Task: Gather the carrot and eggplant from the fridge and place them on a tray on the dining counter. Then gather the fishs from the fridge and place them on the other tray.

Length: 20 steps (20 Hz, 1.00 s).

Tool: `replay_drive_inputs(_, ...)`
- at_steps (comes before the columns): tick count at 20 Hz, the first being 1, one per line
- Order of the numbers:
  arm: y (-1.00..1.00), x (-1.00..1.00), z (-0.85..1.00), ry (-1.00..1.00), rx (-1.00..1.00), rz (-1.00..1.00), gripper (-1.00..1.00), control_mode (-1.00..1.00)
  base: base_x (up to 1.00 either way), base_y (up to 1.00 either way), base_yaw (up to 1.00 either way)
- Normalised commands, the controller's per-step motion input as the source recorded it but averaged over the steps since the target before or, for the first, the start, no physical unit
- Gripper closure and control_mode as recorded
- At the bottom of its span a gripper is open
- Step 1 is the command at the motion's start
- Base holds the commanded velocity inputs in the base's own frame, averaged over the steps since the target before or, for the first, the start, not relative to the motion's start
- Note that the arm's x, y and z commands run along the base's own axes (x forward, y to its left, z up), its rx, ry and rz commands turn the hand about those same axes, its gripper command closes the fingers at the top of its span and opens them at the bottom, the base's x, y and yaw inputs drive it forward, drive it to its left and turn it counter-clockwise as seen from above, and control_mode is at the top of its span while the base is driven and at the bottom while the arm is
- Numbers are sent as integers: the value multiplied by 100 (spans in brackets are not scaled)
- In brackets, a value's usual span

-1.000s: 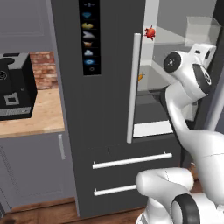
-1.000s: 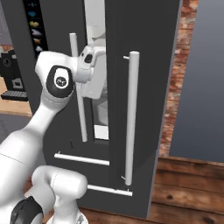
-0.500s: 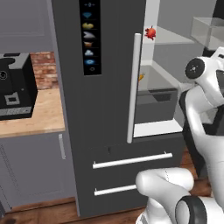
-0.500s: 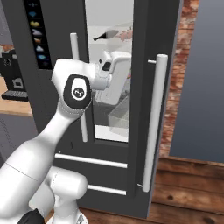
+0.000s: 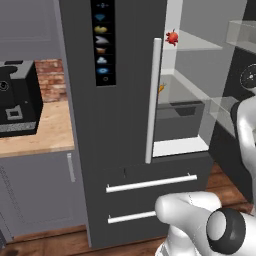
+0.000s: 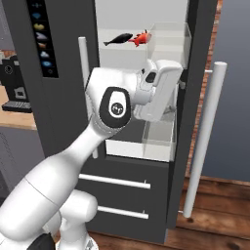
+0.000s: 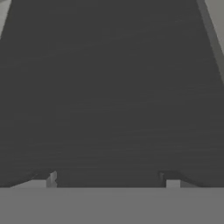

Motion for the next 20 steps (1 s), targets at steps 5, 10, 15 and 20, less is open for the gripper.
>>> replay_drive_inputs(5, -67, 24, 0, 15, 1, -9, -100, -100, 0, 0, 0)
replay_drive_inputs(10, -21, 0, -1, -1, 3, -2, -100, -100, 0, 0, 0)
replay_drive_inputs(15, 81, -17, -24, -4, 6, 0, -100, -100, 0, 0, 0)
replay_drive_inputs(20, 100, 1, -19, -1, 5, 0, -100, -100, 0, 0, 0)
